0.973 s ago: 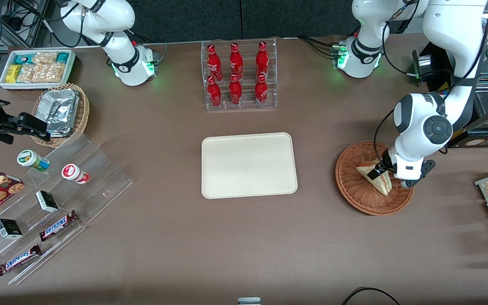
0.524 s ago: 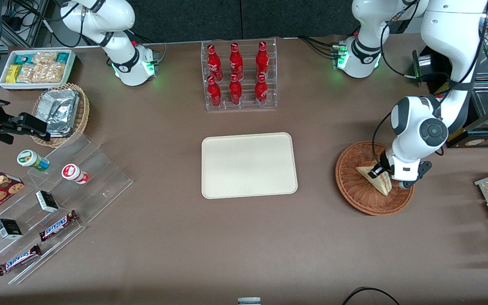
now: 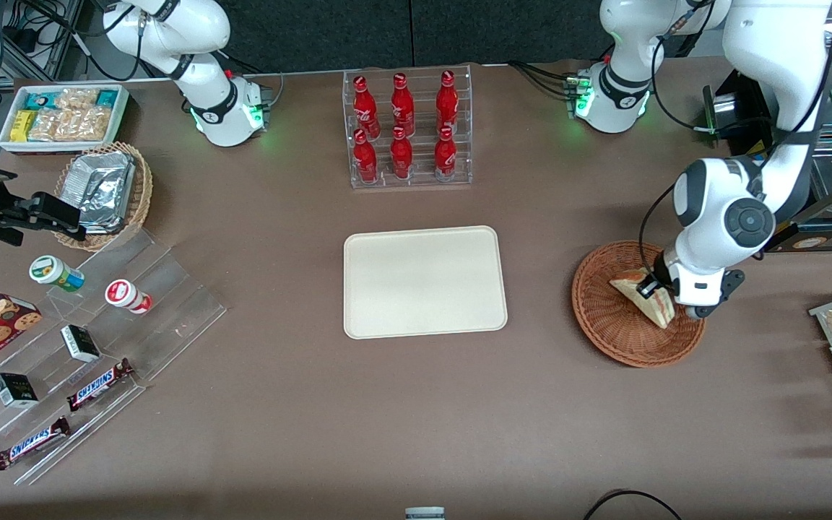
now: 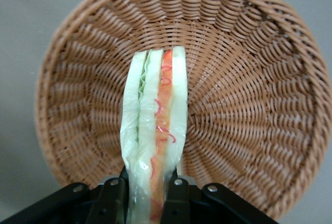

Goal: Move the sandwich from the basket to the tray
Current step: 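Lift the sandwich with the left gripper and carry it over the cream tray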

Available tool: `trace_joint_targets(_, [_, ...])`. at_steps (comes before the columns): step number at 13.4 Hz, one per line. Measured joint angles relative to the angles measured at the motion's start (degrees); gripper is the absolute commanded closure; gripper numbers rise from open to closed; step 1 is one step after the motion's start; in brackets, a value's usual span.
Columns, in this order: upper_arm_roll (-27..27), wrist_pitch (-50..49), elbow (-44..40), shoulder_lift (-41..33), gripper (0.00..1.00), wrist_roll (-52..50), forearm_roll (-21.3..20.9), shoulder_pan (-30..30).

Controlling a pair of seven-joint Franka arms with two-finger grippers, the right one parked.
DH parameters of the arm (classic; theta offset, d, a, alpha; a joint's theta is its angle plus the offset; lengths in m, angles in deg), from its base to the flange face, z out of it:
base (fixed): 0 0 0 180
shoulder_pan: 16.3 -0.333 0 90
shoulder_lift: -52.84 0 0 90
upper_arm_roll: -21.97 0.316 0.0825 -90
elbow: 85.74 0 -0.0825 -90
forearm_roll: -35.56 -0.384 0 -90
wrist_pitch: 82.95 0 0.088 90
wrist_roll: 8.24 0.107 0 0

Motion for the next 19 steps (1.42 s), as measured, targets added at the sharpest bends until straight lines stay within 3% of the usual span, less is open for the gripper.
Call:
trace_joint_targets(5, [-4.86,-8.78,-4.18,-4.41,1.0,0.07,-0.1,2.68])
trace_joint_targets(10, [-6.67,-12.36,-8.81,-3.82,1.0,-0.02,-0.1,10.86])
trace_joint_targets(19, [-6.86,-12.34,-21.06,8.8,1.0,1.64,-0.07,25.31])
